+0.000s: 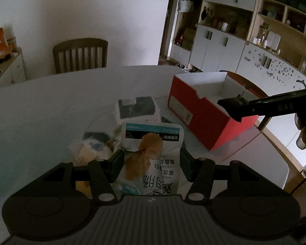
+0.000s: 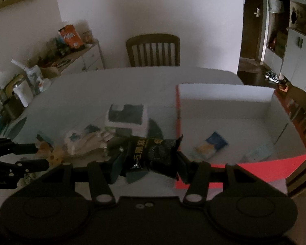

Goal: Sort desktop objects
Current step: 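Carry white bag in left tool while right tool carries black bag to shoebox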

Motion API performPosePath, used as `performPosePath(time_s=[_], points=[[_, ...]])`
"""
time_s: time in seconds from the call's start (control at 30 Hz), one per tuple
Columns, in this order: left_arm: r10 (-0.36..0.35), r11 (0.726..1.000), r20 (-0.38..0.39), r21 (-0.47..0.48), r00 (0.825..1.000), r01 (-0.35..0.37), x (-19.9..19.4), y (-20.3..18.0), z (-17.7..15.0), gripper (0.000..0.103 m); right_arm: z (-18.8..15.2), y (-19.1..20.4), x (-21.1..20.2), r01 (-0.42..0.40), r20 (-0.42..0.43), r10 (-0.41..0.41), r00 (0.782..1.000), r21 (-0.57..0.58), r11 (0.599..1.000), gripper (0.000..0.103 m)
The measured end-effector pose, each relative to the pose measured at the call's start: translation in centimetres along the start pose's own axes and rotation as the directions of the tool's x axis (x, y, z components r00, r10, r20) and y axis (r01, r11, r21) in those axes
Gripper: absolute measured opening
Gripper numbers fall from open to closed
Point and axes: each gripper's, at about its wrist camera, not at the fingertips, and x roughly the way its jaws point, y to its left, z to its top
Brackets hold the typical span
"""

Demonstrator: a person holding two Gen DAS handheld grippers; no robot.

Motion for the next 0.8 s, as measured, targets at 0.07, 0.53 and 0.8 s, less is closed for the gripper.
performPosePath(time_s=[0.07,0.53,0.8], points=[[-0.002,1.0,0.008,0.003,1.0,0.002,0.4,-0.7,0.7,0.057,0.2,-1.0,-0.1,-0.006,0.005,0.006,1.0,0.007,1.0,0.055],[-0.058,0.997,0.017,0.057,0.998,0.057,5.2,-7.2,5.8,0.057,1.6,-8.1,-0.9,0.032,0.018,-0.032,0.999,0.016,0.999,0.055],[-0.101,0.989,0.007,0.107,0.995,0.099,8.7,-10.8,8.7,0.057,1.8,-11.8,-0.8,0.058,0.025,-0.059,0.998,0.033,0.998,0.055]])
